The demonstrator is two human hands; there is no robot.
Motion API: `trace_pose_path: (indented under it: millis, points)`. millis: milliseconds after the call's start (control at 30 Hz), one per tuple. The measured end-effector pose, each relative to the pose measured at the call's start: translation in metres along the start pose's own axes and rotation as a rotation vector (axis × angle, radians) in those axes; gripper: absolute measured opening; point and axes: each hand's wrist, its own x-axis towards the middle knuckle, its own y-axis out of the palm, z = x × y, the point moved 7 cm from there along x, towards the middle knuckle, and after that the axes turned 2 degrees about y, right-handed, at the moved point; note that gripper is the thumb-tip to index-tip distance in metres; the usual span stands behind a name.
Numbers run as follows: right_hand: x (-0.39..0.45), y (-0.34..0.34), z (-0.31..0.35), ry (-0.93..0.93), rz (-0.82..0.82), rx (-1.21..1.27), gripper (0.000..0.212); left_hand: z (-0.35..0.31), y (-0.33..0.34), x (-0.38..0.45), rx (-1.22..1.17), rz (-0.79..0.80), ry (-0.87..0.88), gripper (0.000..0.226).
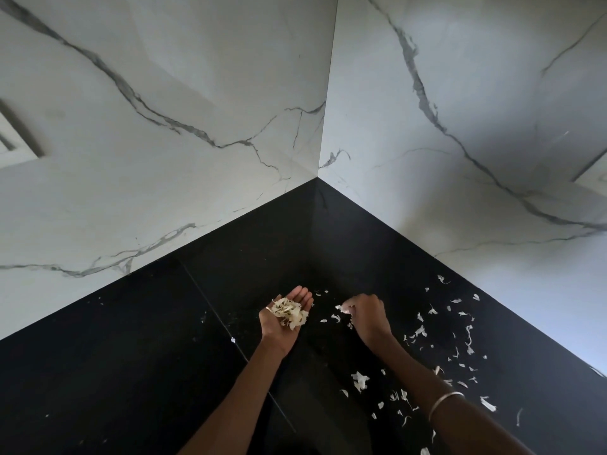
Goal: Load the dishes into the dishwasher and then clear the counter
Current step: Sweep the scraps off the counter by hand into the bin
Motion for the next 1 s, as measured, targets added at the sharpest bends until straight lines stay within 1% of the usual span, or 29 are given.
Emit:
trace_pose_path:
  millis: [33,100,200,300,367,433,467,533,600,667,767,867,933,1000]
  points:
    - [0.002,-0.008,-0.001,0.059,-0.034,0.091,0.024,0.002,0.001,-0.001,0.0,0.002,-0.004,0.05]
    - [0.004,-0.023,0.006,0.085,-0.105,0.221,0.016,0.006,0.001,-0.002,0.001,0.006,-0.002,0.051]
    - [0.0,-0.041,0.026,0.034,-0.136,0.356,0.013,0.011,0.002,-0.002,0.006,0.018,0.0,0.052]
    - [-0.006,-0.049,0.056,-0.04,-0.092,0.434,0.012,0.022,0.006,-0.005,0.02,0.011,-0.011,0.052]
    - [-0.011,-0.045,0.075,-0.101,-0.026,0.413,0.012,0.029,0.007,-0.01,0.024,-0.017,-0.01,0.047]
    - [-0.014,-0.033,0.086,-0.154,0.069,0.338,0.014,0.033,0.008,-0.015,0.048,-0.047,-0.004,0.044]
    - [-0.016,-0.027,0.087,-0.172,0.111,0.289,0.016,0.035,0.009,-0.016,0.051,-0.035,-0.011,0.046]
    - [-0.016,-0.022,0.084,-0.202,0.146,0.214,0.021,0.037,0.013,-0.016,0.059,0.003,-0.02,0.052]
    - [-0.015,-0.023,0.081,-0.201,0.143,0.224,0.023,0.039,0.014,-0.012,0.059,0.042,-0.035,0.053]
    - [-0.016,-0.024,0.081,-0.204,0.159,0.229,0.025,0.04,0.013,-0.009,0.066,0.047,-0.041,0.054]
    - [-0.018,-0.022,0.085,-0.263,0.203,0.197,0.028,0.039,0.012,-0.009,0.071,0.039,-0.043,0.055]
    - [-0.017,-0.022,0.085,-0.249,0.221,0.241,0.03,0.036,0.014,-0.012,0.082,0.03,-0.021,0.055]
    - [-0.016,-0.026,0.086,-0.252,0.211,0.284,0.029,0.034,0.01,-0.01,0.07,0.001,-0.005,0.054]
    - [-0.014,-0.039,0.084,-0.283,0.118,0.358,0.026,0.033,0.01,-0.009,0.032,0.002,-0.001,0.053]
